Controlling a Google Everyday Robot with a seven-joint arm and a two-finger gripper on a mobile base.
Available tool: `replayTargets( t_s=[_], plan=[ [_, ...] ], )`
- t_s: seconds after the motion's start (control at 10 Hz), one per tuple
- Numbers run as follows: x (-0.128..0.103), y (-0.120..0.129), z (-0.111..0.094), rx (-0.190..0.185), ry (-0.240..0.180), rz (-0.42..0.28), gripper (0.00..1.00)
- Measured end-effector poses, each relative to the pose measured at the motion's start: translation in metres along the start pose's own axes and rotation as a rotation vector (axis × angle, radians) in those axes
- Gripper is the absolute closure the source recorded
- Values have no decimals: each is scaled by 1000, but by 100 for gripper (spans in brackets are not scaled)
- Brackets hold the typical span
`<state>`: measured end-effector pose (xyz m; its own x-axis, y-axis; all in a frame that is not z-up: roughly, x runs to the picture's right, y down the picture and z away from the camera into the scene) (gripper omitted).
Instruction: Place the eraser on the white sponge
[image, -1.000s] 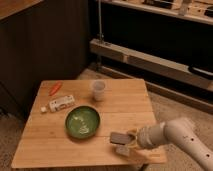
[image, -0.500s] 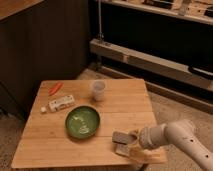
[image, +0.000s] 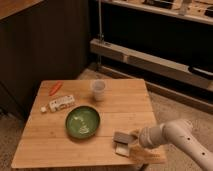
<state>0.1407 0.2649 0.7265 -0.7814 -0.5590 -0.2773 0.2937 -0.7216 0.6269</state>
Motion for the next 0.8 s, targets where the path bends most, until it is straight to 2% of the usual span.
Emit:
replayTargets(
  t_s=[0.3,0.4,0.6,0.8],
  plan=[
    [13,-4,-11,-1,-2,-25,42],
    [11,-4,-11,-2,-2,-23,36],
    [7,-4,-4,0,-3,-23,35],
    [12,-5,-8,0,-4,-29,35]
  ],
)
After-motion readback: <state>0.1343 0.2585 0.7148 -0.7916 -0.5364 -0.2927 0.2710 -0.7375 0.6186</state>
